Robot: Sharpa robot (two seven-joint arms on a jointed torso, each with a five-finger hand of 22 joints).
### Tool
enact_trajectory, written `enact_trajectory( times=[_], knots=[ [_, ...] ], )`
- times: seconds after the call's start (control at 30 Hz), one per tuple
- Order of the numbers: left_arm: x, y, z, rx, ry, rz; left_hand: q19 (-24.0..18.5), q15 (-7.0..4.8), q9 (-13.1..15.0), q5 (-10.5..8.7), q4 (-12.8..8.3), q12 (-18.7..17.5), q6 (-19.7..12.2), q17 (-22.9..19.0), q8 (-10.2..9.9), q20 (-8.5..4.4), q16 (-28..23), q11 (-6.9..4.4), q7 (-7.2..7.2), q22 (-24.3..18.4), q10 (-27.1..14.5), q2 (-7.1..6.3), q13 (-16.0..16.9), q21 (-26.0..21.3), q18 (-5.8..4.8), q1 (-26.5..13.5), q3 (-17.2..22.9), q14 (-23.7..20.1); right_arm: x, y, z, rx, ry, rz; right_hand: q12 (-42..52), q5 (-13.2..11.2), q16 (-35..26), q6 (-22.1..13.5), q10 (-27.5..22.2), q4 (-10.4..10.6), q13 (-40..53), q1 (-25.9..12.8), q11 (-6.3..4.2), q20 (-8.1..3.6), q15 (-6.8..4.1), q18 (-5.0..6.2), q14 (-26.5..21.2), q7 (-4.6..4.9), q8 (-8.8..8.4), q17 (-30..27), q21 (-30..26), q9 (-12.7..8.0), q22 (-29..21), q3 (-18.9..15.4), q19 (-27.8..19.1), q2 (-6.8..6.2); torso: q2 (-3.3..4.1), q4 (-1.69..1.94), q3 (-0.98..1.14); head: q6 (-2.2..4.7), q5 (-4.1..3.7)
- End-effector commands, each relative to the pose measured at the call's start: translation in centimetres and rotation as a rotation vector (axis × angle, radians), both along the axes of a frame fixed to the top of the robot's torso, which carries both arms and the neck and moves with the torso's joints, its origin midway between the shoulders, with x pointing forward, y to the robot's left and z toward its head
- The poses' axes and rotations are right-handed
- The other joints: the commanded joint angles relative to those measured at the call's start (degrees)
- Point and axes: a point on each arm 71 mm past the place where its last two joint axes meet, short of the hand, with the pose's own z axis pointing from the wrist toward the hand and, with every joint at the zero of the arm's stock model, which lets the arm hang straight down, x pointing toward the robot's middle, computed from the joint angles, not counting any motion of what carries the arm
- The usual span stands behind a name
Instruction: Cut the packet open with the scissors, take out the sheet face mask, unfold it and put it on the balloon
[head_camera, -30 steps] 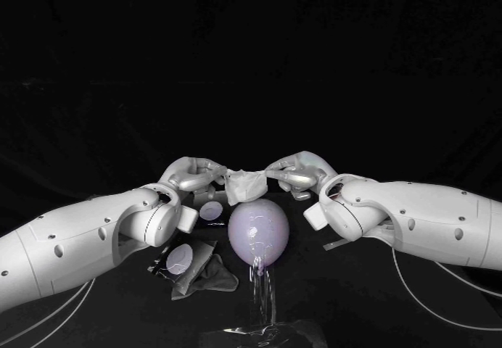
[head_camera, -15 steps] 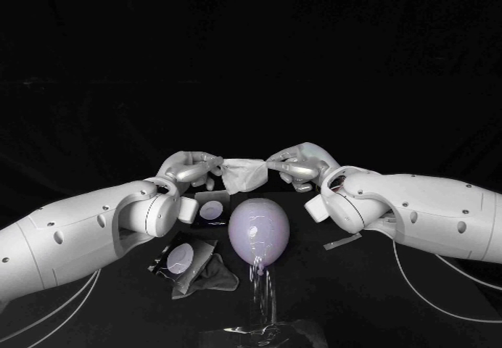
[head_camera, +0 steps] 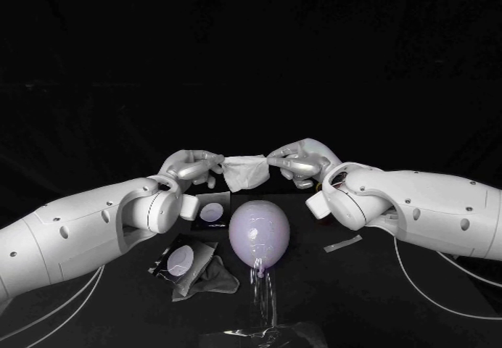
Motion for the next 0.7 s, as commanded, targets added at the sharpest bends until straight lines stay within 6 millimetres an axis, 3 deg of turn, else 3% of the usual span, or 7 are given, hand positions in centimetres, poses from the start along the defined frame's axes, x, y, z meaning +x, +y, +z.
enact_trajectory(
  times=[0.03,0.3,0.53,0.7],
  knots=[
    [0.1,-0.2,0.3,0.003,-0.02,-0.034,0.1,-0.37,0.72,0.15,-0.87,0.36,0.25,0.08,0.64,-0.1,0.39,-1.77,-0.18,0.09,2.13,0.64,0.08,0.21,0.19,-0.02,0.42,0.22,0.2,0.2,0.4,-0.02,0.005,0.043,0.03,0.17,0.23,0.67,0.4,-0.38,0.08,0.37,-0.02,-0.11,-0.57,0.2,4.97,-0.37,3.09,11.9,0.24,4.38,12.04,-0.01,1.25,0.44,0.03,0.0,-0.05,0.08,-0.27],
    [0.4,-0.6,0.4,0.018,-0.038,-0.054,0.06,-0.4,0.61,0.15,-0.97,0.79,-0.18,0.13,0.34,-0.12,0.46,-1.79,-0.12,0.15,1.89,0.62,0.25,0.27,0.18,-0.43,0.27,0.22,0.3,0.7,0.7,-0.029,0.016,0.071,0.0,0.17,0.22,0.64,0.39,-0.45,0.07,0.39,-0.02,-0.11,-0.57,0.24,4.96,-0.37,3.12,11.88,0.06,4.41,11.98,0.04,1.16,0.43,-0.01,0.09,-0.05,0.13,-0.24],
    [0.7,-0.9,0.5,0.046,-0.061,-0.059,-2.41,0.84,-0.09,0.13,-2.01,-1.57,-2.52,-3.05,-1.48,0.08,0.15,-0.28,1.29,-2.0,-3.82,0.7,-0.62,-1.21,0.62,-0.7,0.21,-1.6,0.0,1.4,0.8,-0.022,0.021,0.09,0.14,0.17,0.19,0.63,0.42,-0.47,0.15,0.39,-0.02,-0.11,-0.57,0.24,4.95,-0.37,3.13,11.85,0.07,4.43,11.98,0.06,1.16,0.42,-0.01,0.03,-0.05,0.21,-0.07],
    [1.2,-0.9,0.5,0.075,-0.078,-0.054,-3.12,1.13,-0.14,0.14,-2.7,-1.96,-2.45,-3.77,-1.64,0.31,0.02,-0.04,1.51,-2.53,-4.69,0.81,-0.82,-1.63,0.73,-0.42,0.08,-2.16,-0.2,1.8,0.9,-0.015,0.024,0.098,0.17,0.17,0.2,0.62,0.43,-0.48,0.16,0.38,-0.02,-0.12,-0.57,0.24,4.96,-0.36,3.14,11.87,0.06,4.44,11.98,0.07,1.15,0.42,0.0,0.04,0.0,0.24,-0.02]
  ],
)
